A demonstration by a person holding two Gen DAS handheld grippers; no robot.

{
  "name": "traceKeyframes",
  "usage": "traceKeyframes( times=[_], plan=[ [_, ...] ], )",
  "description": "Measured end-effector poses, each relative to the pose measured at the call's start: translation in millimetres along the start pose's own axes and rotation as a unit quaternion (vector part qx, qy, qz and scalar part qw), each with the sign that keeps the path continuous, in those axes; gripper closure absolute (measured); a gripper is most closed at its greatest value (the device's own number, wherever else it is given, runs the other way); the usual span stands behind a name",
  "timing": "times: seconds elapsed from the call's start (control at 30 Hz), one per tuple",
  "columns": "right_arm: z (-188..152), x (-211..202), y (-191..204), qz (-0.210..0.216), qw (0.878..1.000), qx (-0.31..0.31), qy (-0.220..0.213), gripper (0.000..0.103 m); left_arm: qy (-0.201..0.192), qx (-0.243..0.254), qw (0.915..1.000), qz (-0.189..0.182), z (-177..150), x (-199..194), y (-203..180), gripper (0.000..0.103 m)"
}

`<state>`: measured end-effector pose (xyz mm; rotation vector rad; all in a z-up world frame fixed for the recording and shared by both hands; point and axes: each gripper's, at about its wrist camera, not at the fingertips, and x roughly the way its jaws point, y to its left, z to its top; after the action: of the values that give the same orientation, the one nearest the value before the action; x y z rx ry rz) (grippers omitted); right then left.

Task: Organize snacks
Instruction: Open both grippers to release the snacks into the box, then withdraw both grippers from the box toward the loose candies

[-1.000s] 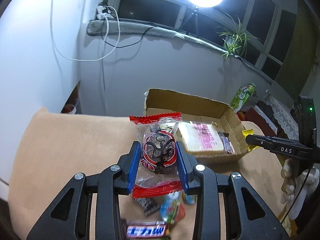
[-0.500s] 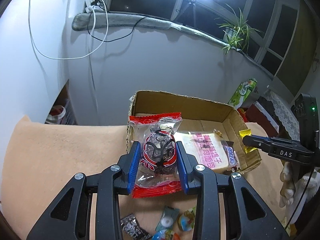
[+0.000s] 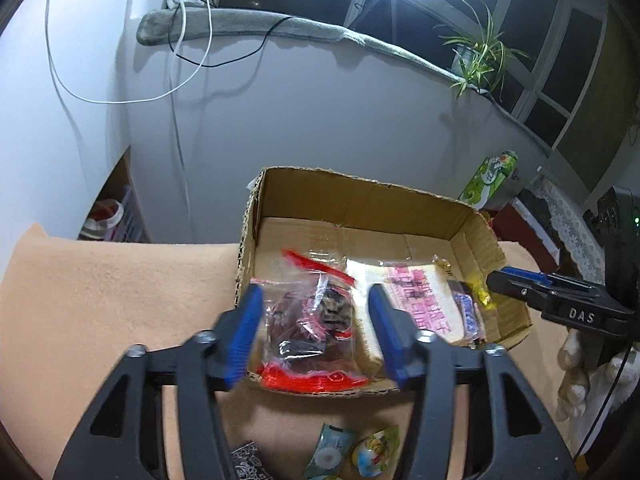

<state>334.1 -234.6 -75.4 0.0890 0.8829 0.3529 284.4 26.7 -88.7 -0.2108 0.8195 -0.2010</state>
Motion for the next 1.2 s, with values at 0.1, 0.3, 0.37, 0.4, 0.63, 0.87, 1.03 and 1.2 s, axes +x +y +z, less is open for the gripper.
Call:
traceKeyframes(
  times=[0.1, 0.3, 0.37, 0.4, 0.63, 0.87, 1.03, 1.2],
  plan=[
    [-0.1, -4.3, 3.2, 0.001, 1.000, -0.002, -0.004, 0.041, -0.006, -0.001, 1.0000, 0.001, 0.3, -4.1, 0.2, 0.045],
    [-2.3, -11.2, 9.3, 0.002, 1.000, -0.005, -0.008, 0.041, -0.013, 0.004, 0.9999, 0.003, -0.6, -10.8, -2.3, 0.045],
    [-3.5, -14.2, 10.9, 0.003, 1.000, -0.005, -0.009, 0.041, -0.016, 0.005, 0.9999, 0.004, -1.2, -14.1, -3.5, 0.045],
    [-4.2, -15.5, 12.2, 0.003, 1.000, -0.006, -0.010, 0.041, -0.017, 0.006, 0.9998, 0.005, -1.5, -15.8, -3.8, 0.045],
    [-10.0, -28.1, 21.9, 0.005, 1.000, -0.012, -0.018, 0.041, -0.030, 0.016, 0.9994, 0.006, -5.9, -33.8, -10.4, 0.045],
    [-18.4, -45.0, 32.4, 0.016, 0.999, -0.016, -0.030, 0.041, -0.048, 0.033, 0.9982, 0.012, -11.5, -57.1, -21.2, 0.045],
    [-29.6, -56.4, 39.6, 0.025, 0.999, -0.016, -0.035, 0.041, -0.062, 0.048, 0.9968, 0.016, -18.3, -75.4, -30.7, 0.045],
    [-41.6, -65.2, 46.3, 0.030, 0.999, -0.020, -0.036, 0.041, -0.068, 0.047, 0.9965, 0.012, -27.0, -88.3, -32.7, 0.045]
  ],
)
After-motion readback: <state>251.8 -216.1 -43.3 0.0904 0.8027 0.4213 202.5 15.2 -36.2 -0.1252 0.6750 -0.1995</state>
